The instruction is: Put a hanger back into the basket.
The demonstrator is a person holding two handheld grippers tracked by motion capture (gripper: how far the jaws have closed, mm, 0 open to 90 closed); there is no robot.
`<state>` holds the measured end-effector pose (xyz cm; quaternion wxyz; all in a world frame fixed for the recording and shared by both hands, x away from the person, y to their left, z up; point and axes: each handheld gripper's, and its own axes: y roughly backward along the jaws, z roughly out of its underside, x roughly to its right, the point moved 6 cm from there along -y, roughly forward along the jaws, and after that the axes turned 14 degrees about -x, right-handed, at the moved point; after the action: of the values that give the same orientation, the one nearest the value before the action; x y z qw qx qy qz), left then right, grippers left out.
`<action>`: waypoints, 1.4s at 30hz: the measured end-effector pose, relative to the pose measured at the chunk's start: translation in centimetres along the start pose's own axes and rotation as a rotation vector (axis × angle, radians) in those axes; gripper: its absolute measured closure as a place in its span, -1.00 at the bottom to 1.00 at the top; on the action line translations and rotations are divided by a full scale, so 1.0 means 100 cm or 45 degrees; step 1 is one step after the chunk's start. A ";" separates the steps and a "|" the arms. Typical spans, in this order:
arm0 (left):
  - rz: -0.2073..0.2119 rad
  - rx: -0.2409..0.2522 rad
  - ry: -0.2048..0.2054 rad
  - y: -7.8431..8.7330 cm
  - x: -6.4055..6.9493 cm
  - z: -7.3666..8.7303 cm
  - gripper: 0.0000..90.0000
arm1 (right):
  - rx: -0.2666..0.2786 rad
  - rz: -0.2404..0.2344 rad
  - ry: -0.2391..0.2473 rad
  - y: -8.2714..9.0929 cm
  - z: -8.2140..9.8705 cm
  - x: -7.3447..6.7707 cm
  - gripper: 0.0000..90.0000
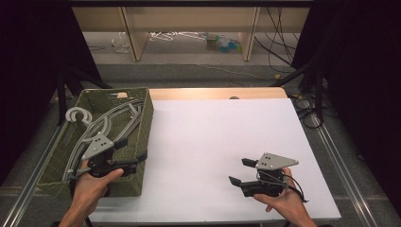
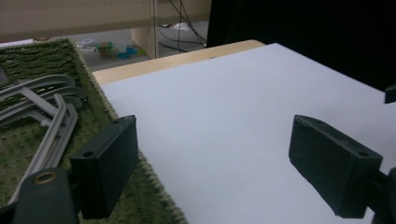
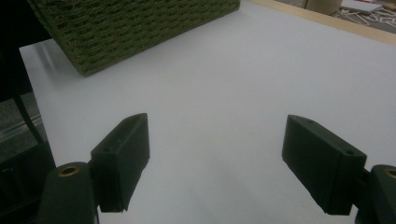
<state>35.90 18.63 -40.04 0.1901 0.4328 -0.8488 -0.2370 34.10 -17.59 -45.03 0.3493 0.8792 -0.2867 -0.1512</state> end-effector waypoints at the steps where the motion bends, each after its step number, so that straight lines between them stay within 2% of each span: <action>1: 0.010 0.010 -0.010 0.000 0.003 0.001 -0.65 | -0.002 -0.010 -0.009 0.000 0.000 0.000 -0.48; 4: 0.037 0.035 -0.033 0.000 0.015 0.003 -0.65 | 0.015 -0.008 -0.018 -0.001 0.000 0.001 -0.56; 6: 0.053 0.050 -0.032 0.000 0.023 0.005 -0.65 | 0.034 0.014 0.002 0.001 -0.002 0.001 -0.59; 10: 0.097 0.032 -0.053 -0.002 0.037 0.012 -0.64 | 0.067 -0.005 0.002 0.002 -0.005 -0.002 -0.63; 13: 0.117 0.031 -0.066 -0.006 0.044 0.017 -0.64 | 0.056 0.014 0.007 0.001 -0.002 -0.001 -0.63; 15: 0.133 0.031 -0.051 -0.011 0.050 0.023 -0.64 | 0.048 0.001 -0.001 0.001 -0.002 -0.002 -0.63; 17: 0.140 0.050 -0.085 -0.013 0.052 0.025 -0.64 | 0.064 0.010 0.005 0.000 -0.003 -0.001 -0.63; 18: 0.112 0.047 -0.101 -0.013 0.053 0.027 -0.63 | 0.052 0.004 0.000 0.001 -0.002 -0.001 -0.63; 19: 0.114 0.050 -0.079 -0.013 0.055 0.029 -0.64 | 0.050 0.000 0.008 0.000 -0.002 -0.002 -0.63; 20: 0.128 0.055 -0.096 -0.013 0.055 0.030 -0.64 | 0.046 -0.002 0.004 0.000 -0.001 -0.003 -0.63; 22: 0.140 0.073 -0.095 -0.013 0.058 0.034 -0.64 | 0.042 -0.023 0.006 -0.001 -0.002 -0.005 -0.62; 23: 0.135 0.069 -0.101 -0.012 0.059 0.035 -0.64 | 0.058 0.005 0.013 0.000 -0.003 -0.005 -0.62; 26: 0.152 0.077 -0.100 -0.011 0.064 0.040 -0.64 | 0.047 -0.009 0.007 -0.001 -0.003 -0.006 -0.62; 29: 0.143 0.078 -0.144 -0.013 0.066 0.046 -0.64 | 0.044 -0.012 0.010 -0.001 -0.002 -0.007 -0.62; 31: 0.139 0.067 -0.146 -0.016 0.067 0.051 -0.64 | 0.053 0.001 0.006 0.000 -0.002 -0.006 -0.62; 33: 0.160 0.056 -0.133 -0.018 0.070 0.055 -0.64 | 0.052 -0.009 -0.007 0.000 -0.001 -0.007 -0.62; 34: 0.161 0.048 -0.132 -0.019 0.071 0.057 -0.64 | 0.075 0.002 0.003 0.000 -0.002 -0.006 -0.62; 35: 0.160 0.051 -0.147 -0.019 0.071 0.057 -0.64 | 0.055 -0.026 -0.015 0.001 0.000 -0.009 -0.62; 36: 0.154 0.056 -0.188 -0.019 0.071 0.057 -0.64 | 0.065 -0.022 -0.017 0.001 0.001 -0.010 -0.63; 37: 0.152 0.060 -0.164 -0.019 0.072 0.058 -0.64 | 0.077 -0.031 -0.019 0.001 0.002 -0.011 -0.63; 38: 0.138 0.062 -0.191 -0.019 0.071 0.059 -0.64 | 0.060 -0.022 -0.022 0.003 0.004 -0.012 -0.63; 39: 0.140 0.062 -0.220 -0.019 0.071 0.060 -0.64 | 0.081 -0.006 -0.019 0.003 0.004 -0.012 -0.63; 41: 0.134 0.039 -0.196 -0.020 0.071 0.063 -0.64 | 0.071 -0.013 -0.027 0.005 0.008 -0.014 -0.63; 42: 0.131 0.036 -0.212 -0.020 0.070 0.064 -0.64 | 0.077 -0.008 -0.027 0.005 0.010 -0.015 -0.63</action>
<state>29.91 13.32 -45.54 0.1247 0.3701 -0.8859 -0.2502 32.28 -17.49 -45.31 0.3189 0.8886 -0.2920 -0.1529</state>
